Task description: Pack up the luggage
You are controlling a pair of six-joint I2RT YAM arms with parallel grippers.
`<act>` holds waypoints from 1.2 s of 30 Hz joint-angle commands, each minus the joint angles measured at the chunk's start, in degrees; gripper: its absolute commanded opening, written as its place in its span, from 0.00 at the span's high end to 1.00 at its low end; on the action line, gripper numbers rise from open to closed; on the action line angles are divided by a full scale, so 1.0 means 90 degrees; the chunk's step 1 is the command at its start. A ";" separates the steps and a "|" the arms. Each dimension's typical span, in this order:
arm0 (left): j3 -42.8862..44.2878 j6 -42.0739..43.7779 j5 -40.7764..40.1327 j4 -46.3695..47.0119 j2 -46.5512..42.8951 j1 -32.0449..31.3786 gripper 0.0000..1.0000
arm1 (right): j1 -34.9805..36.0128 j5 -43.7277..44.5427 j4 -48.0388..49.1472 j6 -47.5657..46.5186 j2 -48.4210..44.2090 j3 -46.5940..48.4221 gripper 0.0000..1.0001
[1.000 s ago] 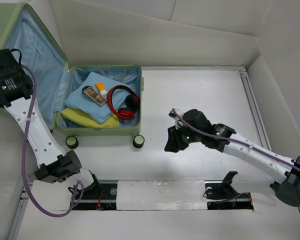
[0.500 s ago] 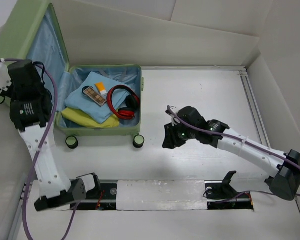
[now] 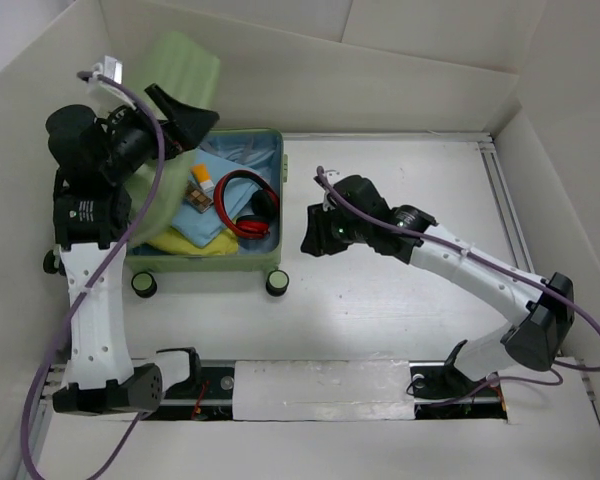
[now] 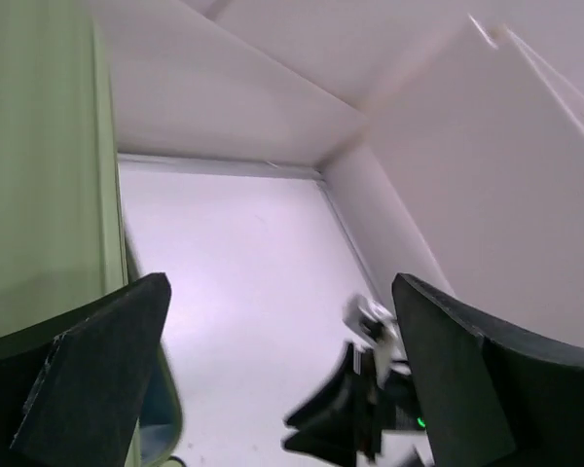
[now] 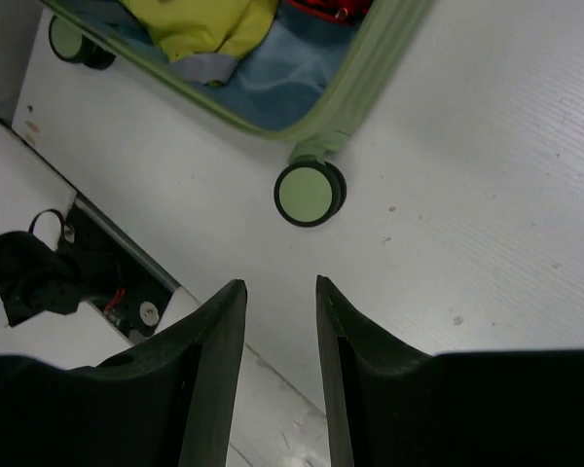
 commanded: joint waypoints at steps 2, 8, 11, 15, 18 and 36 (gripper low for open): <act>0.0056 -0.0276 0.2278 0.1108 0.0002 -0.0425 0.00 | -0.0008 0.0459 -0.0031 0.0315 -0.0016 0.0469 0.58; 0.0114 -0.1153 0.2312 0.2424 -0.0028 -0.0426 0.00 | -0.0204 0.0625 -0.0089 0.0529 -0.0172 0.0353 0.56; 0.1124 -0.0952 0.1454 0.1659 0.0459 -0.0426 0.00 | -0.0457 0.0703 -0.0011 0.0530 -0.0434 0.0294 0.56; 0.2107 -0.0656 -0.0763 -0.0091 0.1387 -0.0252 0.37 | -0.0673 0.0576 0.0223 0.0530 -0.0504 0.0235 0.88; 0.1554 -0.1220 -0.1847 -0.0318 0.1642 0.0353 0.67 | -0.0800 0.0431 0.0155 0.0471 -0.0426 0.0235 1.00; 0.2118 -0.0999 -0.4213 -0.2065 0.4347 0.2533 0.88 | -0.1375 -0.0019 0.1423 0.0617 0.1858 0.1289 1.00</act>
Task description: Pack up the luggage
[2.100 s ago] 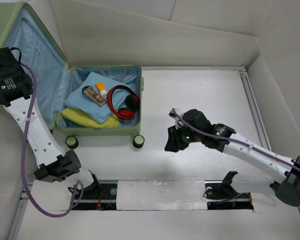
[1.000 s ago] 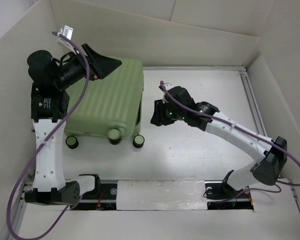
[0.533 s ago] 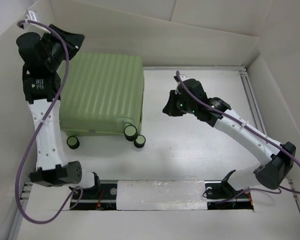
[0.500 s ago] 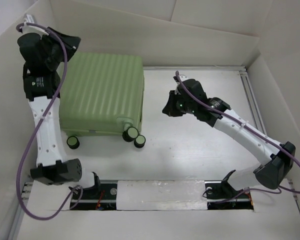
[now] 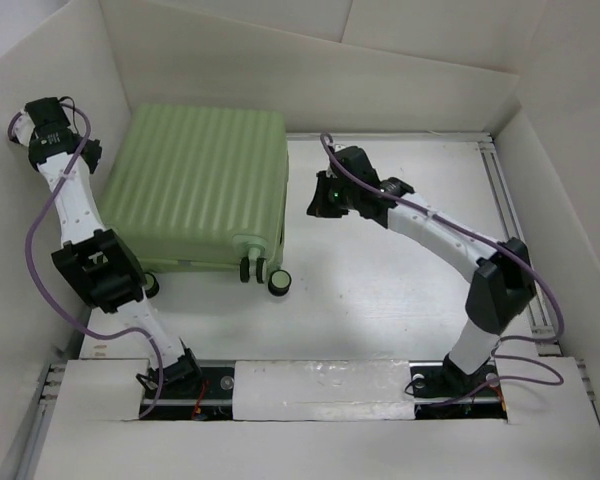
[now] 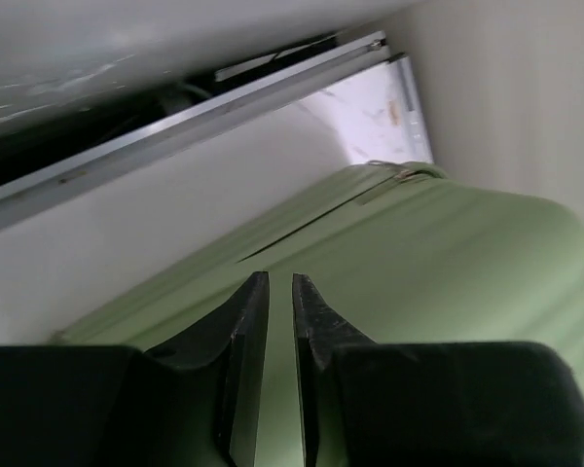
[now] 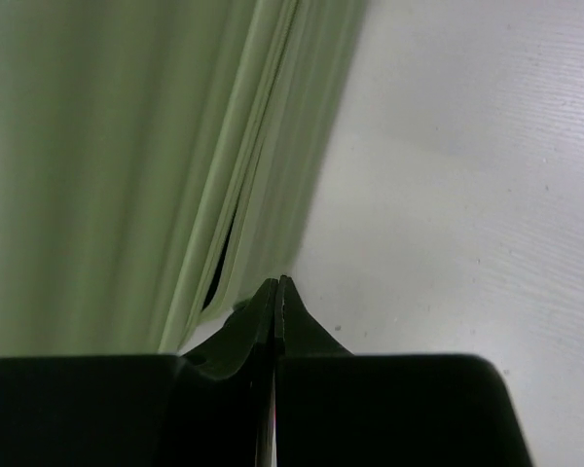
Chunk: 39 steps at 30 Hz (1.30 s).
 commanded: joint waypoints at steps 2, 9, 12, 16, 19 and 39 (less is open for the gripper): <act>-0.0006 0.0373 -0.0415 -0.0502 -0.0123 -0.0034 0.89 | -0.0230 -0.0191 0.0859 0.0240 0.0570 0.0541 1.00; -0.2827 0.0432 0.0522 0.0861 -0.0923 -0.1009 0.95 | -0.0162 0.0246 0.0801 0.0230 0.1440 0.1099 1.00; -0.3658 0.0432 0.1127 0.1108 -0.1225 -0.1808 0.97 | -0.0249 0.0189 0.0986 0.0230 0.1207 0.0681 1.00; -0.4157 0.0296 0.1333 0.1294 -0.1665 -0.3254 0.97 | -0.0561 0.0489 0.0763 0.0142 0.0553 -0.0079 1.00; -0.4400 0.0004 0.1635 0.1293 -0.2006 -0.4190 0.97 | -0.1137 0.0492 0.0576 0.0015 0.0016 -0.0501 1.00; -0.1495 0.0255 0.0370 -0.0336 -0.2038 -0.6882 0.65 | -0.2661 -0.0799 -0.0832 -0.0339 0.1736 0.2578 1.00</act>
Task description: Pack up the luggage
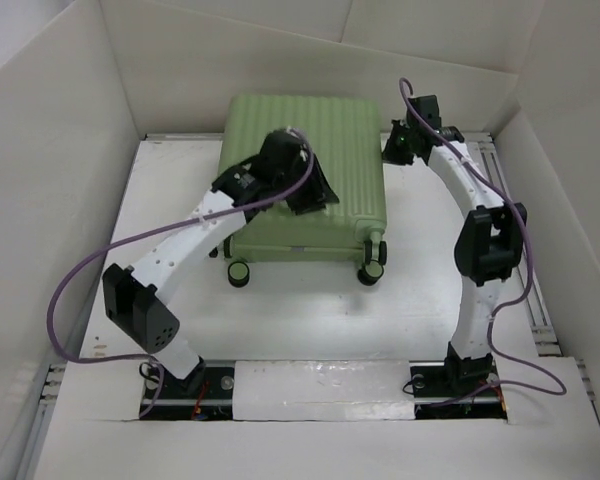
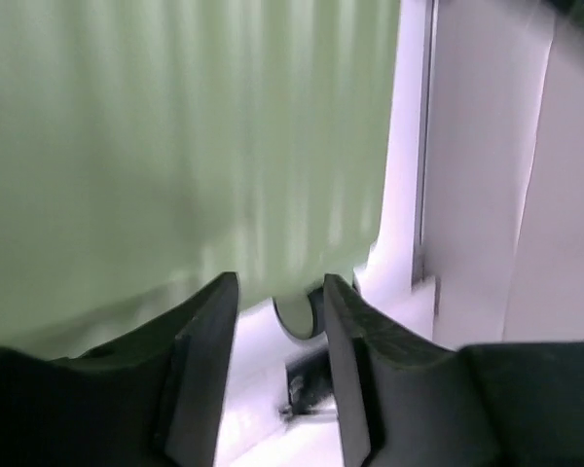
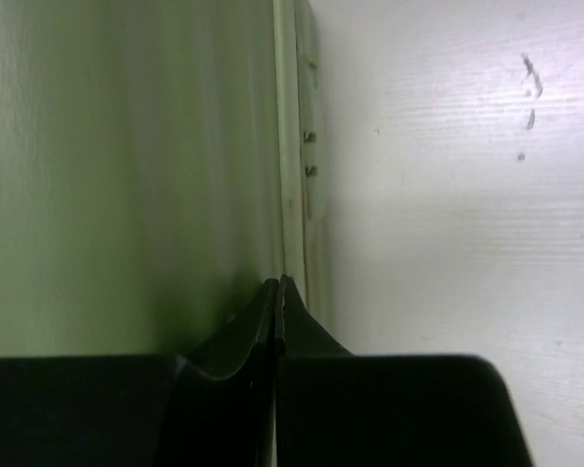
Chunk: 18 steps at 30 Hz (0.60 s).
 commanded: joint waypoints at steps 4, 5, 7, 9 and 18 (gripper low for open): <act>0.1474 0.0988 -0.1084 -0.0537 -0.0203 0.2368 0.62 | 0.0203 -0.0541 0.1056 0.0816 -0.1602 -0.1813 1.00; 0.1338 0.0988 -0.0996 0.0084 -0.0204 0.2733 0.65 | 0.0203 -0.0347 0.1056 0.0816 -0.1661 -0.1902 0.99; 0.0898 0.0930 -0.1100 0.0606 -0.0234 0.3630 0.74 | 0.0135 -0.0141 0.0813 0.0816 -0.1721 -0.1903 0.99; 0.0674 0.0842 -0.1394 0.0860 -0.0108 0.4063 0.80 | 0.0047 0.0064 0.0569 0.0816 -0.1643 -0.1815 0.99; -0.0878 0.0930 -0.1328 0.1251 0.0821 0.4437 0.94 | -0.0150 -0.0306 0.0793 0.0816 -0.0599 -0.1016 0.96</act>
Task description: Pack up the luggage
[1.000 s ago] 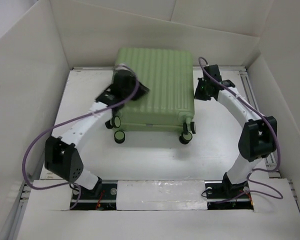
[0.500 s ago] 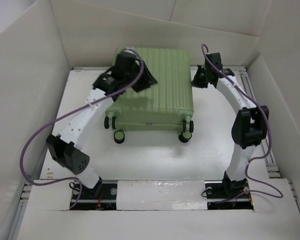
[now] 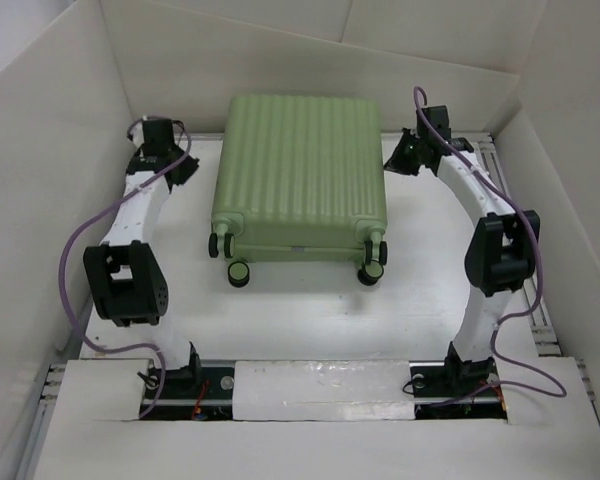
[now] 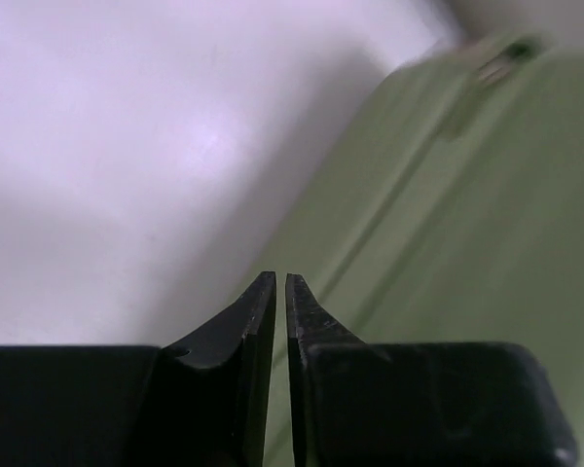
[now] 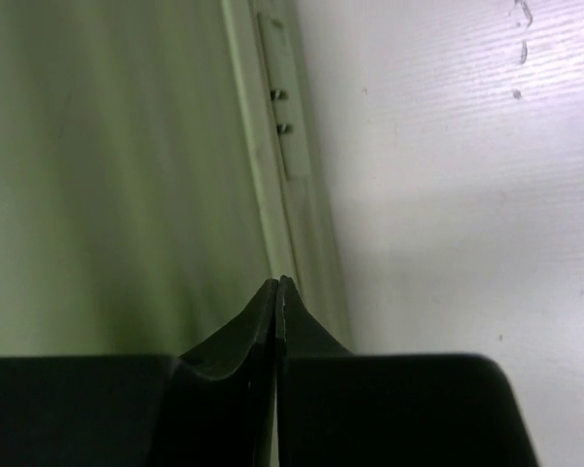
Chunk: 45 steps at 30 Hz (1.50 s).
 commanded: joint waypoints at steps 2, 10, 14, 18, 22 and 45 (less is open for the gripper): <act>-0.1130 0.0104 0.0367 0.0518 0.0184 -0.0309 0.94 | 0.0218 -0.0372 0.0210 0.0027 0.0772 0.1056 0.96; -0.2217 0.0533 0.0770 0.0645 -0.0047 -0.1166 0.95 | 0.1330 -0.1300 0.0385 -0.0314 0.1311 0.1410 0.89; -0.2608 0.0758 0.0934 0.0440 -0.0467 -0.1840 0.95 | 0.1751 -0.1876 -0.0053 -0.0812 0.1311 0.1682 0.87; -0.3077 0.0827 0.1150 0.0051 -0.1113 -0.2963 0.95 | 0.1889 -0.2101 -0.0736 -0.1495 0.1019 0.1742 0.86; -0.3633 0.0340 0.1178 -0.0301 -0.1718 -0.4194 0.95 | 0.1694 -0.2257 -0.0806 -0.1731 0.0511 0.1332 0.82; 0.1072 0.0486 0.1177 0.0292 -0.1526 -0.1552 0.31 | 0.0249 -0.0755 -0.1178 -0.0901 -0.1722 0.1639 0.44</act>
